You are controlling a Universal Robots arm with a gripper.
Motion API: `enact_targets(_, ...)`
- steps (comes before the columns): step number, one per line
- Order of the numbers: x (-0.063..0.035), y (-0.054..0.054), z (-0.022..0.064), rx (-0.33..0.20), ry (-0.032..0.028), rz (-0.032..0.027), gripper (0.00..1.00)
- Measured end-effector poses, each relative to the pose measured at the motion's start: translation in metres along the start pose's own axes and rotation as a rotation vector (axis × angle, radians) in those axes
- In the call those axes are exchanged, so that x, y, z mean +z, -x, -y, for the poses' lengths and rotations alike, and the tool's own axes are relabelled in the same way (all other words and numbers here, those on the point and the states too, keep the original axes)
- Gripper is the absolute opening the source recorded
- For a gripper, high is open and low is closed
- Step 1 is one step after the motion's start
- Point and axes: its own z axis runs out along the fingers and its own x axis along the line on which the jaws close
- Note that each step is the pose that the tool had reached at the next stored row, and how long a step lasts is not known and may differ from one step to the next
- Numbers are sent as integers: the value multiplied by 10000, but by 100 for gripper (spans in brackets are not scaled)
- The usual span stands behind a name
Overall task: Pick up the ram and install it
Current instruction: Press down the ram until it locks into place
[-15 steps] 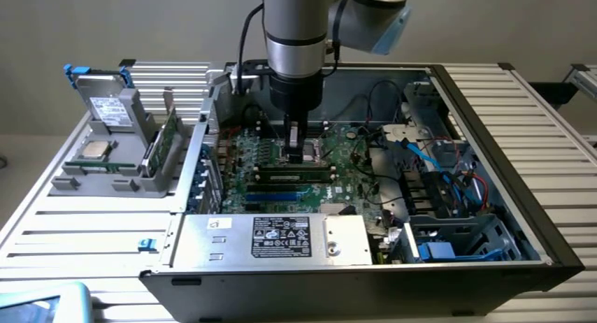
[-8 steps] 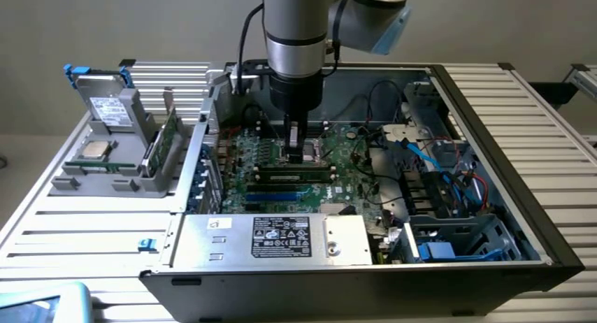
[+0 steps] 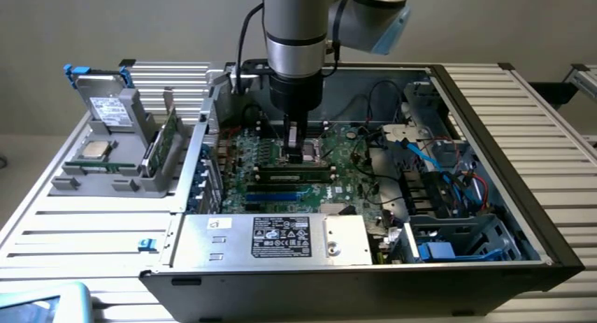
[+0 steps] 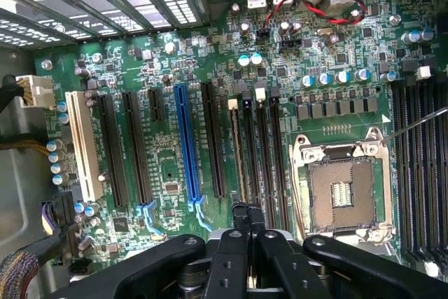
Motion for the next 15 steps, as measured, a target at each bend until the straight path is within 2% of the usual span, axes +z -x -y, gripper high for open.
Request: enact_targets(15,8,0,0,2411,88,-57,11)
